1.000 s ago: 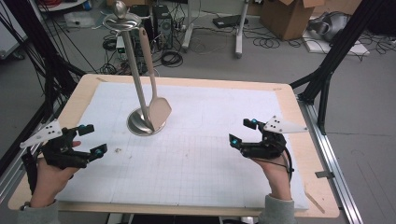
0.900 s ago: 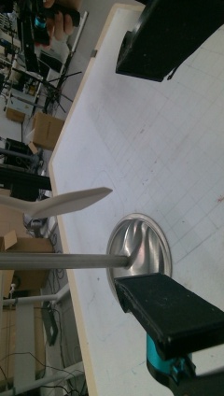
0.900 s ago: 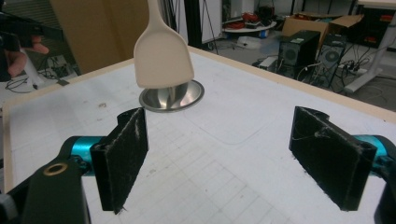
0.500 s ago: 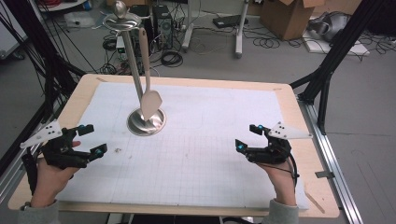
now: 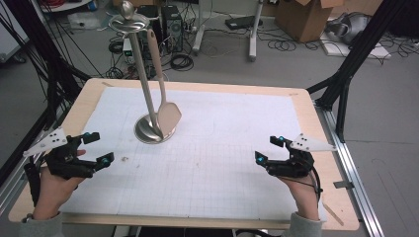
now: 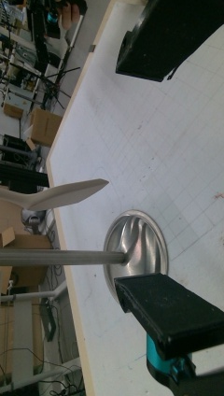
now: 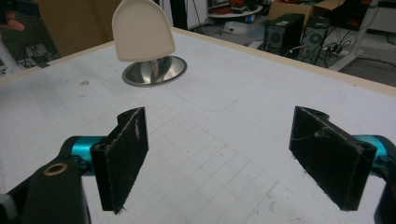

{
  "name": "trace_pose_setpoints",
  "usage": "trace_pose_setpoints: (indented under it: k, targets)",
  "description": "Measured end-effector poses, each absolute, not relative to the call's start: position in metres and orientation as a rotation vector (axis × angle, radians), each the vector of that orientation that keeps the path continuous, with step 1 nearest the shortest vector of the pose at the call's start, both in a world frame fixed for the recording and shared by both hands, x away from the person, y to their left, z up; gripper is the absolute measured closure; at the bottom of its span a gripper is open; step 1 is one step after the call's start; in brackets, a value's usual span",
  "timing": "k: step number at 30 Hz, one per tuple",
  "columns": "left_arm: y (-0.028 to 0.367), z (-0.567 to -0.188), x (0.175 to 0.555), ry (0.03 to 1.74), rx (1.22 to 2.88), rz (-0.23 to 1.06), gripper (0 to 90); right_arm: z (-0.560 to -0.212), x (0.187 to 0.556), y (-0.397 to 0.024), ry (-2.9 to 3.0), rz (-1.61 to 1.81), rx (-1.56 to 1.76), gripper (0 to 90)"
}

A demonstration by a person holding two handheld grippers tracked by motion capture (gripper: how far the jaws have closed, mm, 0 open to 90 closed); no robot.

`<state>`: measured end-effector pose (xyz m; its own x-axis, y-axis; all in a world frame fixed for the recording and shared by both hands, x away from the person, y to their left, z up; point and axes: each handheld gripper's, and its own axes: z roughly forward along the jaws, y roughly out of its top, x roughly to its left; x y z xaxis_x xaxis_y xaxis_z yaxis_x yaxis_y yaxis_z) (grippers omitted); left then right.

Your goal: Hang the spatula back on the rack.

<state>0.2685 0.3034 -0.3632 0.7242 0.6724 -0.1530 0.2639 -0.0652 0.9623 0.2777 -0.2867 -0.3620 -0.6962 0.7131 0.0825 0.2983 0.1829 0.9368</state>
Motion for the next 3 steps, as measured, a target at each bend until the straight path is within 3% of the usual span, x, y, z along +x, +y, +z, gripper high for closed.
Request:
trace_pose_setpoints:
  k: [3]
  targets:
    - [0.3037,-0.3632,0.2685,0.767,1.644,0.398,1.7,-0.3630,0.2785,-0.2870,2.093,1.521,0.951,18.9]
